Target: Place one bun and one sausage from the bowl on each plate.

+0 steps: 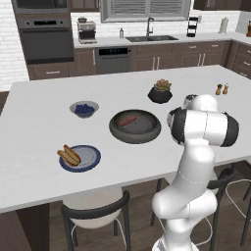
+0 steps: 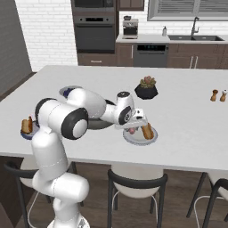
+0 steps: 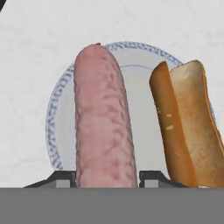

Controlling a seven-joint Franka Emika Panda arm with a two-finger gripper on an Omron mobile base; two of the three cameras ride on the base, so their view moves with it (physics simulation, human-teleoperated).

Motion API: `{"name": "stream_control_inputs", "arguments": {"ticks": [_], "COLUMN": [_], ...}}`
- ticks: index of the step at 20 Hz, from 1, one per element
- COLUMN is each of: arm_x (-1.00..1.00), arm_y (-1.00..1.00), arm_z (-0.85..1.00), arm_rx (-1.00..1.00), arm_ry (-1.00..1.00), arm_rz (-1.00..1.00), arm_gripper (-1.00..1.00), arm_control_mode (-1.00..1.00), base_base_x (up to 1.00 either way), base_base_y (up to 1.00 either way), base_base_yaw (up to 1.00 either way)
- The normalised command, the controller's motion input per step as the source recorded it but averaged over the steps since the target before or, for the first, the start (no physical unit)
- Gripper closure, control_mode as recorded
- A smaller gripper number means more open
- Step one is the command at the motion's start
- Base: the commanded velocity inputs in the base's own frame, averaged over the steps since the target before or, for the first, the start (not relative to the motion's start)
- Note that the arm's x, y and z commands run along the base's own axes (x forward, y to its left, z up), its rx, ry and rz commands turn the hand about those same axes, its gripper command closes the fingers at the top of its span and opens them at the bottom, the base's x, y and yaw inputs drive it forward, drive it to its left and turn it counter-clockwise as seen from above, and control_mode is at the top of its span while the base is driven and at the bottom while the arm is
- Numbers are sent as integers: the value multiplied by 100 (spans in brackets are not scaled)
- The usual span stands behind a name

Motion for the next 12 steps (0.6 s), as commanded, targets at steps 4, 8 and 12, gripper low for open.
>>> {"name": "stream_control_inputs", "arguments": {"ticks": [4, 8, 12], "arm_x": [3, 17, 16], "arm_y": [0, -22, -18], "arm_z": [5, -21, 0], "arm_rx": [0, 0, 0], "arm_ry": [-17, -12, -2], "arm_rz": [0, 0, 0], "arm_gripper": [100, 100, 100], "arm_control_mode": [-100, -100, -100], "base_base_x": [0, 0, 0], "base_base_y": [0, 0, 0], "base_base_yaw": [0, 0, 0]}}
